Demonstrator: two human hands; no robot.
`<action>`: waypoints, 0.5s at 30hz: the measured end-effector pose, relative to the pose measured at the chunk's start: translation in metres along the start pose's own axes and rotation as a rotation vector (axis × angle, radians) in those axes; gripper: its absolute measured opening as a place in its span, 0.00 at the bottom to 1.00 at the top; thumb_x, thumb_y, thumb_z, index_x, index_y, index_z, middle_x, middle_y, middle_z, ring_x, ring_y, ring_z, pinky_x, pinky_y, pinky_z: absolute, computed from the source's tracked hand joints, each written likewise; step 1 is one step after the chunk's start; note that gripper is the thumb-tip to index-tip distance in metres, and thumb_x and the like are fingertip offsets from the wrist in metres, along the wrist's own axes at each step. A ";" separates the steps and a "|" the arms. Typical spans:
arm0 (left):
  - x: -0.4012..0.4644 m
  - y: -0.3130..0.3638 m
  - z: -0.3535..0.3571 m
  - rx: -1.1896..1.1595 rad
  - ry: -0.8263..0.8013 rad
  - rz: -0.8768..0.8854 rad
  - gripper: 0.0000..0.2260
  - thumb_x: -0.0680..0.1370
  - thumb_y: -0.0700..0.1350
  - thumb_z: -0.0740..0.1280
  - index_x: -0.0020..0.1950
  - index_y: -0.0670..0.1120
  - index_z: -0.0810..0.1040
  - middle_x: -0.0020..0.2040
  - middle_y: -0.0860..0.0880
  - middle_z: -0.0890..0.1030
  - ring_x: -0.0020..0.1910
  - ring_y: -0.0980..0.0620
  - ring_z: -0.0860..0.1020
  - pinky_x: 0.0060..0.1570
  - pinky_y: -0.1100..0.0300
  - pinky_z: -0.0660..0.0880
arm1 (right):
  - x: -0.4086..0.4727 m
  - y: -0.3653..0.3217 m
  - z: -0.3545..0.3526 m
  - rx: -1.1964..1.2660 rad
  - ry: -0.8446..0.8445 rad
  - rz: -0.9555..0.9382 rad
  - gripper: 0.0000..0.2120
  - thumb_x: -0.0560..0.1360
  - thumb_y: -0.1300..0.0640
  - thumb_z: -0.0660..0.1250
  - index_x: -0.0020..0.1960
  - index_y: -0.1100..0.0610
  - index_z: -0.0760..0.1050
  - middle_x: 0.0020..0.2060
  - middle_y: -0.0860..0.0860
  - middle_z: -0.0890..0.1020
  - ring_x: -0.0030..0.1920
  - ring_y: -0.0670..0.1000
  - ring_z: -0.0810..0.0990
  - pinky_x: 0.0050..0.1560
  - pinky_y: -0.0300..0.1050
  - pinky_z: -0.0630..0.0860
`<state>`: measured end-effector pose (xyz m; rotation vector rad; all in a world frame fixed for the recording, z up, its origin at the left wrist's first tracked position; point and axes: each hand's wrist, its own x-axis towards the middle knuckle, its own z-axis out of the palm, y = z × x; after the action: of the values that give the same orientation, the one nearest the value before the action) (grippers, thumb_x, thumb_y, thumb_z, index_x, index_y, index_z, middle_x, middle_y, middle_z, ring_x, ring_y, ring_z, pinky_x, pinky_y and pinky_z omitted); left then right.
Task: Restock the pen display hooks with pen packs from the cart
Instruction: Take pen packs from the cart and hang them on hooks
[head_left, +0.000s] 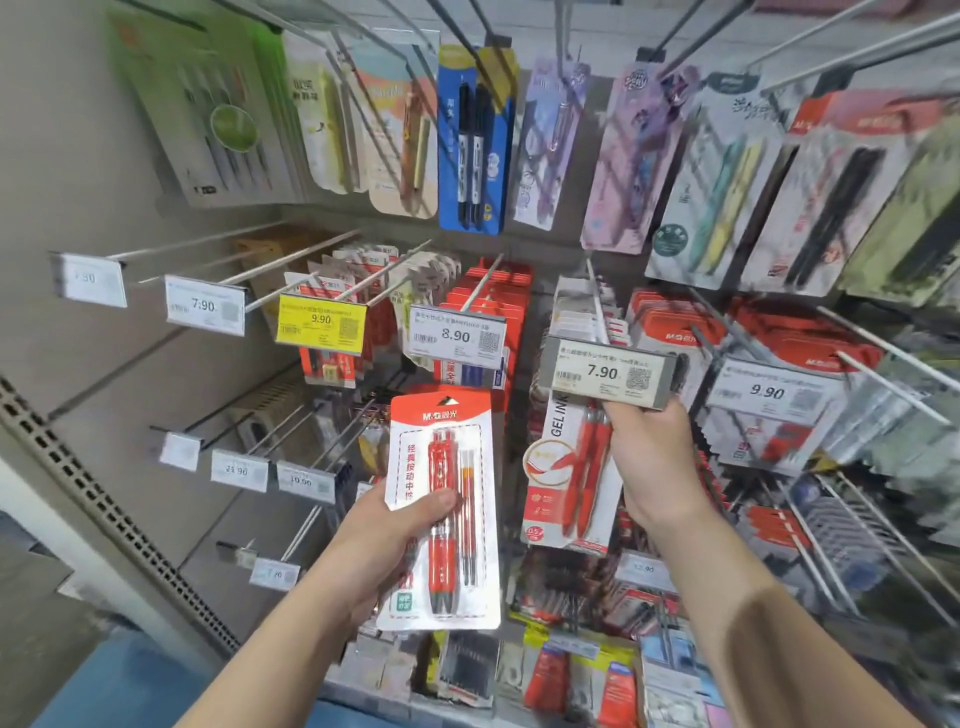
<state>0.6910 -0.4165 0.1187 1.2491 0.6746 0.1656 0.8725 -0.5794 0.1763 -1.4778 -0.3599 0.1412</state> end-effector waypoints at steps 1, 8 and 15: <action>0.000 0.000 0.000 0.000 -0.005 0.002 0.21 0.74 0.48 0.75 0.63 0.43 0.77 0.52 0.40 0.87 0.49 0.38 0.87 0.56 0.41 0.81 | 0.000 -0.001 -0.001 0.006 -0.022 0.020 0.08 0.81 0.56 0.69 0.58 0.47 0.83 0.54 0.42 0.87 0.58 0.45 0.84 0.64 0.56 0.79; -0.001 0.000 0.000 -0.008 -0.019 0.032 0.22 0.73 0.47 0.76 0.64 0.44 0.77 0.53 0.40 0.87 0.50 0.37 0.86 0.56 0.41 0.81 | 0.004 -0.006 -0.004 0.143 -0.180 0.162 0.11 0.83 0.56 0.66 0.64 0.50 0.81 0.59 0.49 0.86 0.62 0.52 0.83 0.67 0.60 0.76; -0.006 0.000 -0.003 -0.018 -0.006 0.065 0.20 0.74 0.47 0.76 0.64 0.44 0.78 0.53 0.40 0.87 0.49 0.38 0.87 0.58 0.39 0.80 | 0.017 -0.001 0.001 0.090 0.000 0.185 0.10 0.83 0.63 0.65 0.58 0.52 0.81 0.51 0.48 0.87 0.56 0.50 0.84 0.56 0.49 0.80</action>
<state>0.6853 -0.4169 0.1206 1.2545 0.6266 0.2214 0.8879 -0.5732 0.1802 -1.4206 -0.2132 0.3019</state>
